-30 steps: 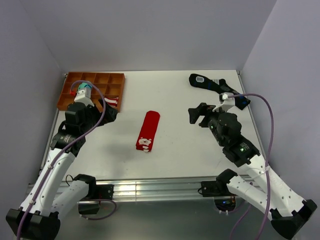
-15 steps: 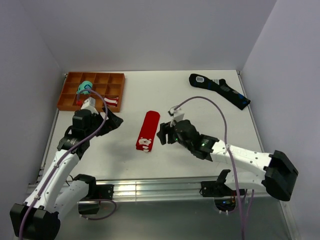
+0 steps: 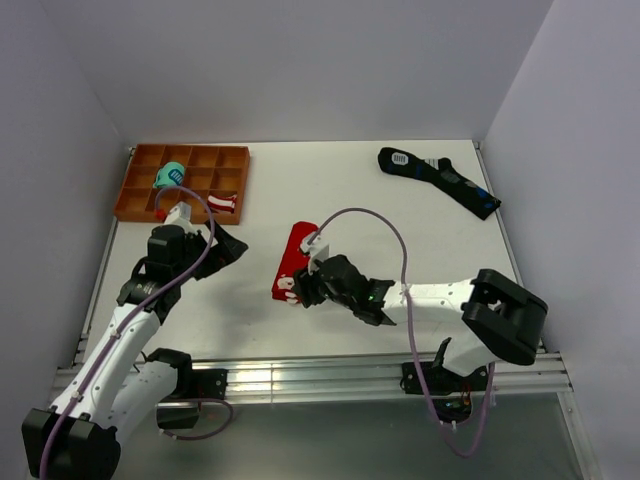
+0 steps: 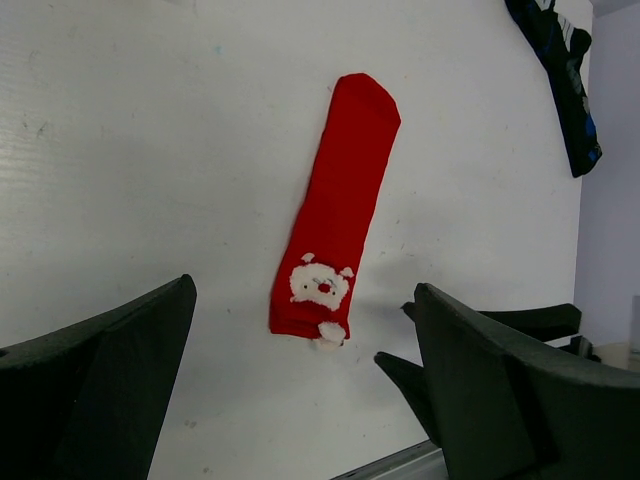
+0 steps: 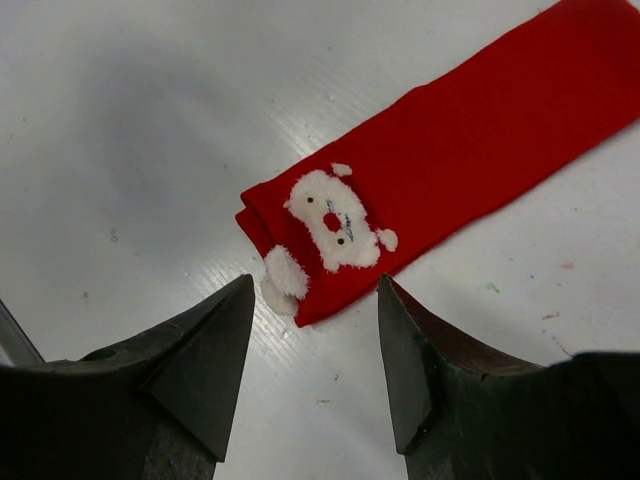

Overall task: Roll the socks
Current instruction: Roll the sock at the center of the board.

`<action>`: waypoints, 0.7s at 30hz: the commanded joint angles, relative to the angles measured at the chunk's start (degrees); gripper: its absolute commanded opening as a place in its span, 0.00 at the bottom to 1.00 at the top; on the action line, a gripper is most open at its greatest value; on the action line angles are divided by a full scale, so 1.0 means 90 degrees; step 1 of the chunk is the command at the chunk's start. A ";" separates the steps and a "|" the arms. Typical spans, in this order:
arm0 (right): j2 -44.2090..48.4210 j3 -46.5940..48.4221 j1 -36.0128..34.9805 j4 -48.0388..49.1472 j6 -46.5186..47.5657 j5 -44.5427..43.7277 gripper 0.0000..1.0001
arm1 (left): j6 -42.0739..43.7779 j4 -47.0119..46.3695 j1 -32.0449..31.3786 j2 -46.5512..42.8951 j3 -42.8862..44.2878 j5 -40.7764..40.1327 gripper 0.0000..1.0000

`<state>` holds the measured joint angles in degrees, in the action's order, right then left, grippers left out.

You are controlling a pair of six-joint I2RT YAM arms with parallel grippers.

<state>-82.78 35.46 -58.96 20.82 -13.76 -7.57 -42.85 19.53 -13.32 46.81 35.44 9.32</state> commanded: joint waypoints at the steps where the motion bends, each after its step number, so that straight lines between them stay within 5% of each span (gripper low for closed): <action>1: -0.0419 0.0259 -0.0216 0.0606 0.0230 -0.0076 0.59 | -0.0014 -0.0158 0.0015 -0.0074 0.0095 0.0165 0.97; 21: -0.1134 0.0230 -0.0539 0.1202 0.0318 -0.0194 0.56 | -0.0082 -0.0305 0.0015 0.0151 0.0017 0.0234 0.96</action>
<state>-92.97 36.45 -63.33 27.46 -12.05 -7.88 -42.96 19.46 -13.30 47.79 35.44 10.33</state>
